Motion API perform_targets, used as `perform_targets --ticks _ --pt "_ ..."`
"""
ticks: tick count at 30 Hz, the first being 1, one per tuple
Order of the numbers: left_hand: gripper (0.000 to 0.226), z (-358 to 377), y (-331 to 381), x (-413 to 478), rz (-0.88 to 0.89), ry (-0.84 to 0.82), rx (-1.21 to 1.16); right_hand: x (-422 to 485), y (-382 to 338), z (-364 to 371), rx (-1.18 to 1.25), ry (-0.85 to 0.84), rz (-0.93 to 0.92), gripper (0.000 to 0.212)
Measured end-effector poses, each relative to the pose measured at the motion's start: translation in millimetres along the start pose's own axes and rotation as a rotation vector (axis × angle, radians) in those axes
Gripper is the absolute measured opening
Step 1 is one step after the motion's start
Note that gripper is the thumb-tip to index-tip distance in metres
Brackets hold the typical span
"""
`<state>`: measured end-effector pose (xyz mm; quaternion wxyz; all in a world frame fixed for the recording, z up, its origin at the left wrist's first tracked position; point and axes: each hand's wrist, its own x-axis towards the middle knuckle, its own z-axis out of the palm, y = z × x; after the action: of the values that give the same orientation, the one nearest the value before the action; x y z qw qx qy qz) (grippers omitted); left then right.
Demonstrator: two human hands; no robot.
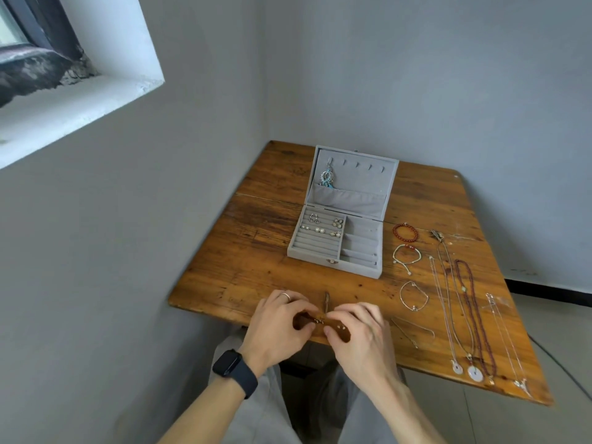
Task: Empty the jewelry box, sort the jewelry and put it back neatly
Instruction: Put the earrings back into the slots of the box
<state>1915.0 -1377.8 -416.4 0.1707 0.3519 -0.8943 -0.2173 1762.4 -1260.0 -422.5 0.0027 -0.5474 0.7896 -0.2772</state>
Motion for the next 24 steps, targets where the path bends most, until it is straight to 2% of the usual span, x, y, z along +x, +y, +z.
perform_targets --ticks 15,20,24 --pt "0.018 4.0 -7.9 -0.3 0.022 0.042 0.006 3.3 -10.2 7.4 -0.054 0.035 -0.062 0.010" --pt "0.012 -11.2 -28.4 11.0 -0.077 0.141 -0.064 18.2 -9.0 -0.1 0.002 0.033 -0.046 0.007" --pt "0.012 -31.9 -54.2 30.7 -0.215 0.230 -0.016 57.0 -8.7 -10.1 0.074 0.036 -0.031 0.012"
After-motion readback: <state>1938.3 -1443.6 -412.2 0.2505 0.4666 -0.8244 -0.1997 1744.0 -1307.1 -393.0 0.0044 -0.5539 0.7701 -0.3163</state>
